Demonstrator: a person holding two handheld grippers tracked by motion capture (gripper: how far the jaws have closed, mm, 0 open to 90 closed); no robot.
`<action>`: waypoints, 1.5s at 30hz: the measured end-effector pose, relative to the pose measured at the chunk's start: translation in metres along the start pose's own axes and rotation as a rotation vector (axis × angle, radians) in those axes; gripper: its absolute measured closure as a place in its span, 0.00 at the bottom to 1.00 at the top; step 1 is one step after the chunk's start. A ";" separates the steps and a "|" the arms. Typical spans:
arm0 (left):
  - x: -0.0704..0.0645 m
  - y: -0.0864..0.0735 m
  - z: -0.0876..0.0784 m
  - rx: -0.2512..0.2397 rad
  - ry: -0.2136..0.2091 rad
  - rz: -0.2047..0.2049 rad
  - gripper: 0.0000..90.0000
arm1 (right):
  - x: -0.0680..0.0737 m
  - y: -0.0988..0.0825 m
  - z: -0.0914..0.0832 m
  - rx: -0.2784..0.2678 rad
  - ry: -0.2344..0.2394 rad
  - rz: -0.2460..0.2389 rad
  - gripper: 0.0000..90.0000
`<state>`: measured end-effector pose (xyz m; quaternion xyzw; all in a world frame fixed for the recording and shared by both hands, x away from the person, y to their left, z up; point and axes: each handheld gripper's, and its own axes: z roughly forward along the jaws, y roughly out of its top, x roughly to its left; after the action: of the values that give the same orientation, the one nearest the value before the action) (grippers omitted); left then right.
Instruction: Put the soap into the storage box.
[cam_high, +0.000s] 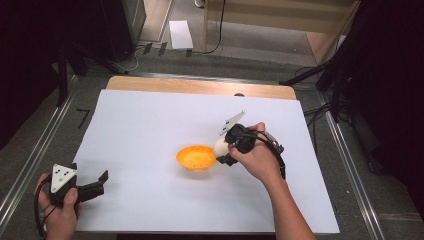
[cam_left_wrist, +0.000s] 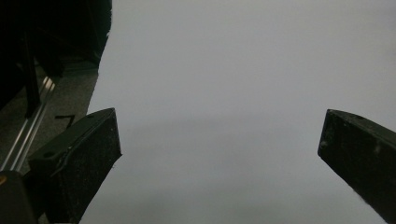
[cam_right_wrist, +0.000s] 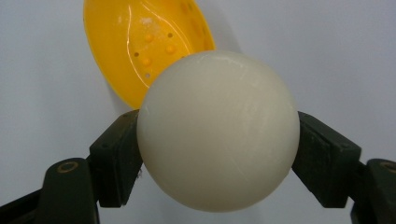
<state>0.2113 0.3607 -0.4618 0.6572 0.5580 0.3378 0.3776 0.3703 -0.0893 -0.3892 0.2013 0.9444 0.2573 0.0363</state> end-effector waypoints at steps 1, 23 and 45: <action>0.000 0.000 0.000 0.000 0.000 0.000 0.00 | 0.001 0.002 0.001 -0.004 0.001 -0.005 0.28; 0.001 0.000 0.000 -0.001 -0.003 -0.004 0.00 | 0.015 0.036 0.022 0.017 0.039 -0.073 0.28; 0.001 0.000 0.000 -0.004 -0.006 -0.005 0.00 | 0.025 0.050 0.039 0.042 0.066 -0.111 0.27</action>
<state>0.2111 0.3616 -0.4618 0.6561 0.5580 0.3356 0.3815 0.3724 -0.0212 -0.3971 0.1408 0.9600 0.2417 0.0151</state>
